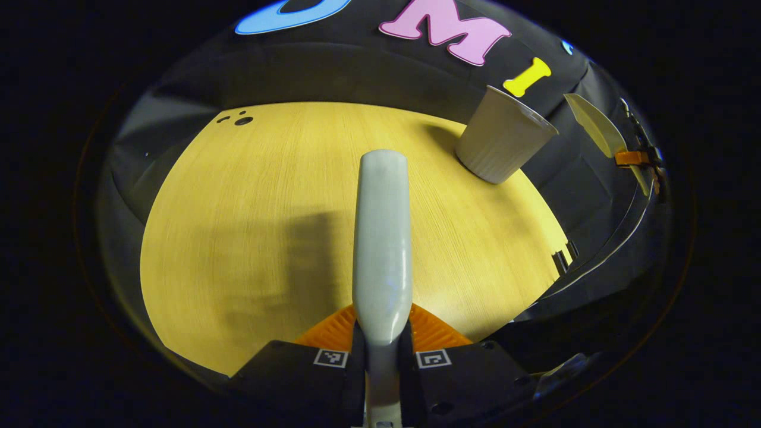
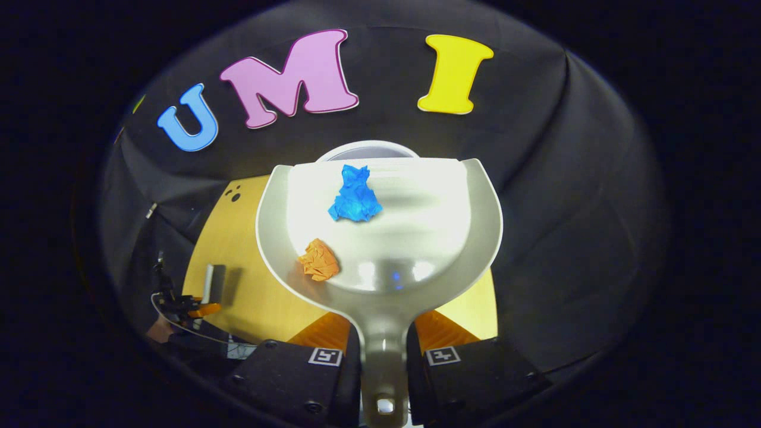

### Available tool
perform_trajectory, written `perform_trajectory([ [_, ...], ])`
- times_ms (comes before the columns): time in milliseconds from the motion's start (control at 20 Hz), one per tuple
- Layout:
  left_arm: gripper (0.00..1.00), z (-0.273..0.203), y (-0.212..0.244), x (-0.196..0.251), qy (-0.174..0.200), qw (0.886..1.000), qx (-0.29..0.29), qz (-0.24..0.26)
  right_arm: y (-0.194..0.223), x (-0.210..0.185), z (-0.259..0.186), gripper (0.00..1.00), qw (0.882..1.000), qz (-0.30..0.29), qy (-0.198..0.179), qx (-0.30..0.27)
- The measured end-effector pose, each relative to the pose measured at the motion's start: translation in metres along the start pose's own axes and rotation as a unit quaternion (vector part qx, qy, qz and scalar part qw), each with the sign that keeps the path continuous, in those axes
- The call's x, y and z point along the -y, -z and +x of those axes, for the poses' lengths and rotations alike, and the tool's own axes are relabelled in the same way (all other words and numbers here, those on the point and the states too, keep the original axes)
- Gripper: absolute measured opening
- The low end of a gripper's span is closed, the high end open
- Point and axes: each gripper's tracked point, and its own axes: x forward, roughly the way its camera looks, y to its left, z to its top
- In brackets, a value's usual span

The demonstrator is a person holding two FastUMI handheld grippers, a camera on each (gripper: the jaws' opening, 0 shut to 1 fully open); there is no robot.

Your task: Pick up the small broom and dustpan from the desktop, sweep the trash into the dustpan with the broom, and then empty the trash into the garbage bin.

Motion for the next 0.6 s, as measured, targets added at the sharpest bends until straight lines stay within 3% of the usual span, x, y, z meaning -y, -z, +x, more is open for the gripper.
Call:
perform_trajectory([
  [150, 0.28, -0.002, -0.002, -0.010, -0.016, 1.000, 0.004, -0.008, -0.032, 0.026, 0.040, 0.36, 0.997, -0.031, 0.069, 0.013],
  [200, 0.27, -0.005, -0.002, -0.012, -0.016, 1.000, 0.005, -0.015, -0.043, 0.033, 0.053, 0.41, 0.995, -0.049, 0.089, 0.020],
  [350, 0.27, -0.004, 0.004, -0.017, -0.013, 0.999, 0.011, -0.034, -0.071, 0.046, 0.079, 0.31, 0.984, -0.086, 0.149, 0.036],
  [450, 0.27, -0.009, 0.006, -0.026, -0.019, 0.999, 0.013, -0.038, -0.087, 0.053, 0.088, 0.36, 0.972, -0.112, 0.199, 0.056],
  [600, 0.27, -0.013, 0.009, -0.031, -0.026, 0.998, 0.018, -0.050, -0.105, 0.061, 0.093, 0.36, 0.939, -0.191, 0.273, 0.086],
])
